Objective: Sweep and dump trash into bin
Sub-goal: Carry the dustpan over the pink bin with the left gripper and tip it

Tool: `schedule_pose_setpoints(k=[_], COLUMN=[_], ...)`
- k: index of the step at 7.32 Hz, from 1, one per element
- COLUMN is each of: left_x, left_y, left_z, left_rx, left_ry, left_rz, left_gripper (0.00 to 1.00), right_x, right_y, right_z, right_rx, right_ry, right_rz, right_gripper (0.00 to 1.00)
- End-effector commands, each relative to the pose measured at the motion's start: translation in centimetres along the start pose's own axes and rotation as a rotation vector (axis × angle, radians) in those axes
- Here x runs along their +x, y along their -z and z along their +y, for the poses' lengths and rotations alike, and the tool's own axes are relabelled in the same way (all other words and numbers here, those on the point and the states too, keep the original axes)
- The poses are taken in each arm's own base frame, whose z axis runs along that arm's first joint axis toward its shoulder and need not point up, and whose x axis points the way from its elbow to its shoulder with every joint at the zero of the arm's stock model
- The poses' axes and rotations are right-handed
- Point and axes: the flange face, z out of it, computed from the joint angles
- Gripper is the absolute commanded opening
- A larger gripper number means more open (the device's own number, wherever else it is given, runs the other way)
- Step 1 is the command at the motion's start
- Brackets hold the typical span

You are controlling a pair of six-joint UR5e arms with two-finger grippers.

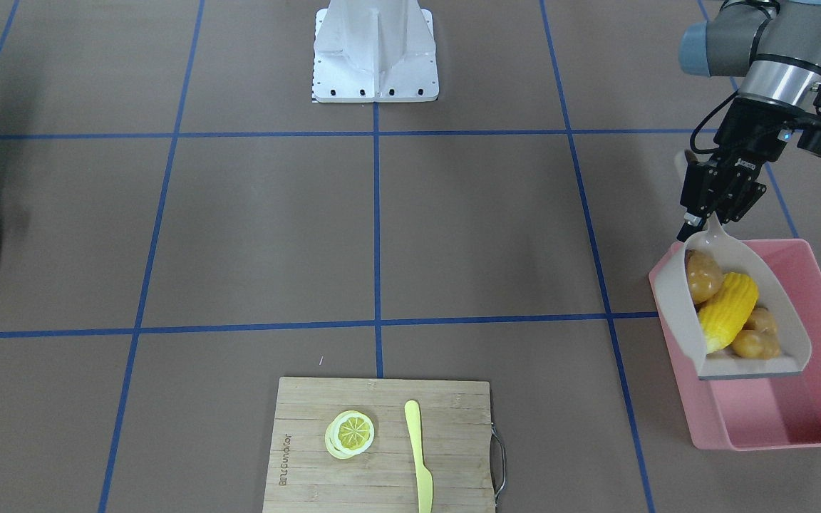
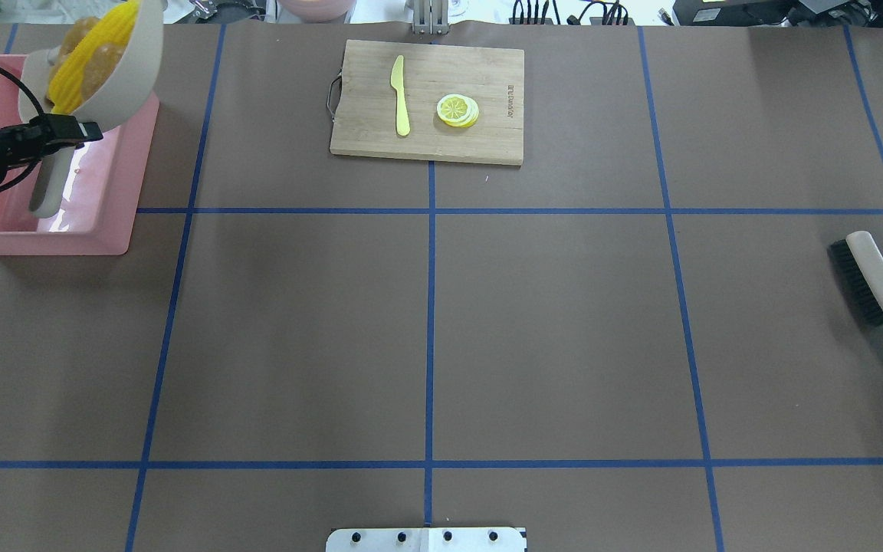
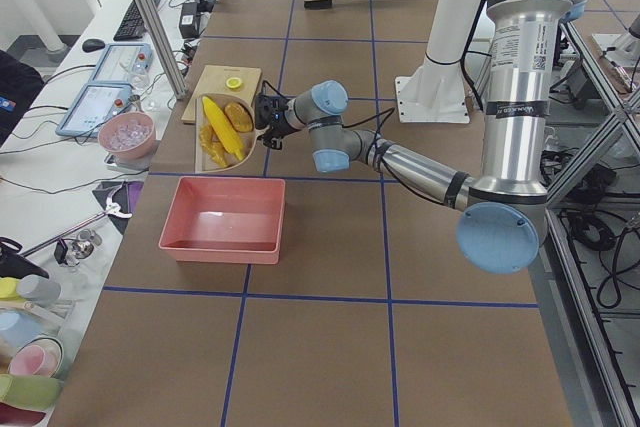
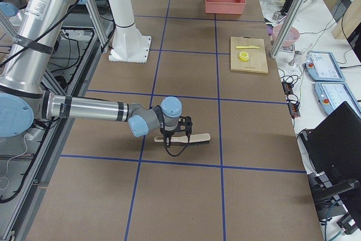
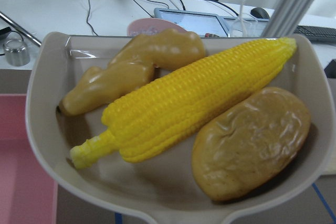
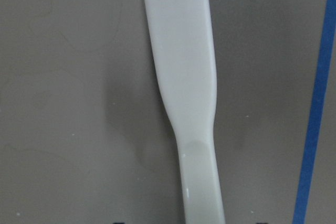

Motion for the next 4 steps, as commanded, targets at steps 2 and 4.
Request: schedule_pose_setpoints(k=[2,4], left_x=[-0.5,0.5], left_y=[0.7,1.4], left_z=[0.4,0.7], left_rx=[-0.03,-0.085], left_ry=[0.57,0.933], left_rz=[0.001,0.057], left_gripper=[0.0,0.0], right_x=[0.6,4.0], right_y=[3.0,5.0], right_z=[-1.8,-2.5], right_rx=[0.072,0.109], right_ry=[-0.016,0.037], right_rz=[-0.03,0.043], right_gripper=[1.0,1.0])
